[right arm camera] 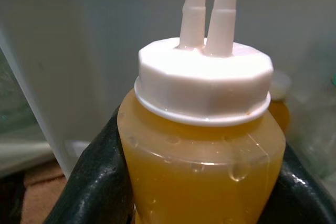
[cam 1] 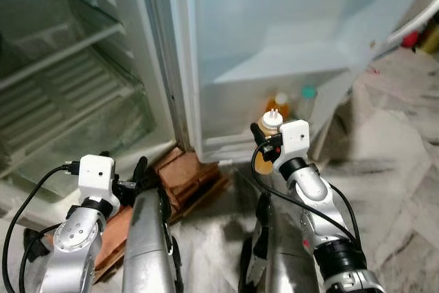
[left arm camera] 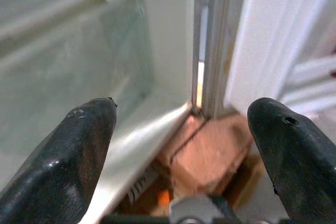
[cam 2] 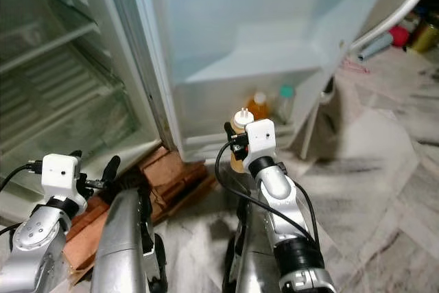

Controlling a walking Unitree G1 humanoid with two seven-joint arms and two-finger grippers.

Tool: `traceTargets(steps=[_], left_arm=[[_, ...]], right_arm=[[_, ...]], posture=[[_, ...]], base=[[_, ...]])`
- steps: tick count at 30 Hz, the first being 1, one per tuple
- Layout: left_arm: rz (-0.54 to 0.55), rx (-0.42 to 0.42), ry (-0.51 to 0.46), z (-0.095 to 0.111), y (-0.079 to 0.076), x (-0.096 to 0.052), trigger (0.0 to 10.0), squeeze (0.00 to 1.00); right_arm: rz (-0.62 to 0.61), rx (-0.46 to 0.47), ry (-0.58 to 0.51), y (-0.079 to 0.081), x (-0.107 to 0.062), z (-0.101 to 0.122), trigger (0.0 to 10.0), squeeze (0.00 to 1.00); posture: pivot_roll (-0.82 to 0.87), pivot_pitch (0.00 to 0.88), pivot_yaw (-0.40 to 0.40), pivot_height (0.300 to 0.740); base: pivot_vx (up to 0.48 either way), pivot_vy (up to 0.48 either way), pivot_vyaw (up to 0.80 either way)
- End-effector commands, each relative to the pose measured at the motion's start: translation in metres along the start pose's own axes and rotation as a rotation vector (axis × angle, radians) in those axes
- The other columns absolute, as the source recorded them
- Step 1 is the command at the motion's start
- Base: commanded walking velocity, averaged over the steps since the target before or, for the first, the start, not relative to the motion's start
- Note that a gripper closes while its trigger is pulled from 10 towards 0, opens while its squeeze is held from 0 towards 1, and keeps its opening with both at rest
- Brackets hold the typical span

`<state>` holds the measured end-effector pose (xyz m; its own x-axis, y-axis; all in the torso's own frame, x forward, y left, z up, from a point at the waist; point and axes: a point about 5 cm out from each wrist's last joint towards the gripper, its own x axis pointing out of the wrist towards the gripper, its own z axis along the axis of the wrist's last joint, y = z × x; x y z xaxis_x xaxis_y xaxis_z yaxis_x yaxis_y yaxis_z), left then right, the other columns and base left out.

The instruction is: Restocking fridge

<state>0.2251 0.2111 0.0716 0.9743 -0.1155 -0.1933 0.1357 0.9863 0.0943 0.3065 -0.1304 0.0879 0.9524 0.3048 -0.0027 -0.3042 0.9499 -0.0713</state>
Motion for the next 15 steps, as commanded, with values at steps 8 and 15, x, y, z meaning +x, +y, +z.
traceTargets(steps=[8, 15], left_arm=[[0.0, 0.006, -0.011, 0.015, 0.01, -0.008, 10.0, 0.0], [-0.006, -0.001, -0.006, 0.018, 0.008, -0.014, 10.0, 0.0]], right_arm=[[0.029, -0.083, -0.101, -0.004, 0.034, 0.03, 10.0, 0.0], [0.044, -0.139, -0.144, -0.003, 0.055, 0.05, 10.0, 0.0]], posture=[[0.15, 0.259, -0.019, 0.521], [0.17, 0.296, -0.018, 0.521]], base=[[0.0, 0.0, 0.0], [0.0, 0.0, 0.0]])
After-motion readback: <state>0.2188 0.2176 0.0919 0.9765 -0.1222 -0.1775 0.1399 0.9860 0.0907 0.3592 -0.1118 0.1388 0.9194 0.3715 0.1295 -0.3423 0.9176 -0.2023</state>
